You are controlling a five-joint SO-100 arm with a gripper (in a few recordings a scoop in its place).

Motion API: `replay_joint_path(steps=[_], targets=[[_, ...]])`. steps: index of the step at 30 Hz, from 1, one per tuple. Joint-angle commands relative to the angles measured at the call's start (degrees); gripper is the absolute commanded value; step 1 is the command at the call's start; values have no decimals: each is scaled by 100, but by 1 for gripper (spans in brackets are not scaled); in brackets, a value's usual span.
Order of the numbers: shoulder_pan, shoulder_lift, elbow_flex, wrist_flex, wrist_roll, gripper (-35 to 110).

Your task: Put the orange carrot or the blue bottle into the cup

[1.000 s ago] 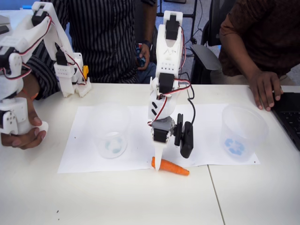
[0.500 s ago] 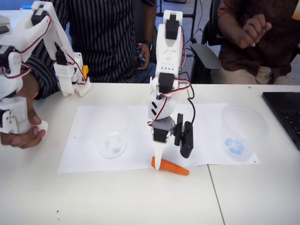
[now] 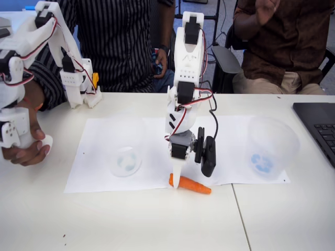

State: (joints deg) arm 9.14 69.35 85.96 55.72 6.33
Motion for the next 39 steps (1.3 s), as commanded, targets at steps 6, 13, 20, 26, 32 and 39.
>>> replay_joint_path(steps=[6,13,20,26,32,39], targets=[[114,343,-466,53,97,11],[105,940,-396,62,97,11],[70,1670,-483,545,44,11],[44,2171,-492,1011,62,11],[114,3032,-492,1134,26,11],[123,4315,-492,1696,9,11]])
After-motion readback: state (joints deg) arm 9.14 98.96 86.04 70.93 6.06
